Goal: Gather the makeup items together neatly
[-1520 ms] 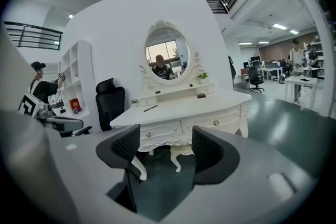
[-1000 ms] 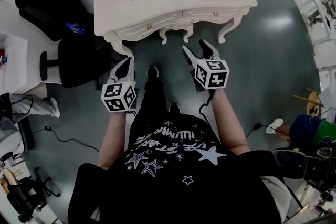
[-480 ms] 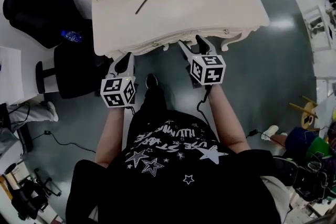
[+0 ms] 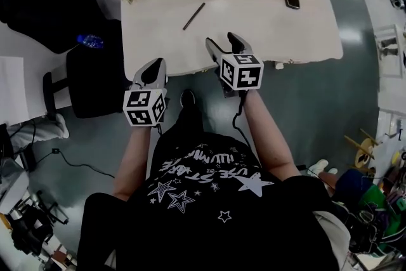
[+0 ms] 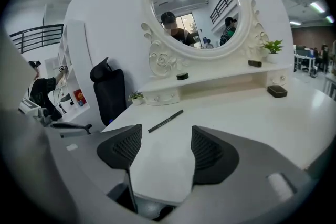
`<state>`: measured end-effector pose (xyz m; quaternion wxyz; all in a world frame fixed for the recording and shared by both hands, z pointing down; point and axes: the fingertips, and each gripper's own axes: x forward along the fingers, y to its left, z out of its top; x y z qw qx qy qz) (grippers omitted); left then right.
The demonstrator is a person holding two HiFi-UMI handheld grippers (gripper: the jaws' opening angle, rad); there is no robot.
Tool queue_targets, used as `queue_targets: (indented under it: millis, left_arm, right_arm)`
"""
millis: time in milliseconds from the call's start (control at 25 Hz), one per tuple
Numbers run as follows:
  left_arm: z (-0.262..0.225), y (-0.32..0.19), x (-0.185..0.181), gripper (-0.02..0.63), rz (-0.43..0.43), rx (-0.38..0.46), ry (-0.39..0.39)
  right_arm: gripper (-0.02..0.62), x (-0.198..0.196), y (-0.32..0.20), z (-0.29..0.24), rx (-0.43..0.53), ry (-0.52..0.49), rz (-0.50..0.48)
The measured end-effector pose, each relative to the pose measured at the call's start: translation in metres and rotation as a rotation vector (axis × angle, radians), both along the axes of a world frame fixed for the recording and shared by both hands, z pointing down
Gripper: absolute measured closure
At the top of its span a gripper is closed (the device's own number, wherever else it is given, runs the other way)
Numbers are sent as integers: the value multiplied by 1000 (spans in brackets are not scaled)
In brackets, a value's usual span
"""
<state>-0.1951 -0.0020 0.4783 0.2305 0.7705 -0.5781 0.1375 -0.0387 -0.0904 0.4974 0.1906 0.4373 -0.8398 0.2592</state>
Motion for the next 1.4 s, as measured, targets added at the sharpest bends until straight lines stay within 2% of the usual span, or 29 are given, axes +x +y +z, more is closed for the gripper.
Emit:
queue_targets:
  millis: [240, 440, 840, 1160, 1400]
  left_arm:
    - [13, -23, -22, 605, -1, -28, 14]
    - [22, -39, -35, 605, 10, -41, 21]
    - [34, -56, -48, 604, 43, -51, 70]
    - [34, -64, -50, 604, 64, -39, 97]
    - [34, -68, -57, 605, 56, -43, 101]
  right_arm:
    - [281, -45, -37, 18, -58, 4, 16]
    - [286, -62, -66, 31, -68, 60, 69]
    - [327, -77, -91, 62, -122, 185, 122]
    - [356, -77, -104, 77, -174, 232, 165]
    - [395, -75, -106, 82, -178, 311, 179]
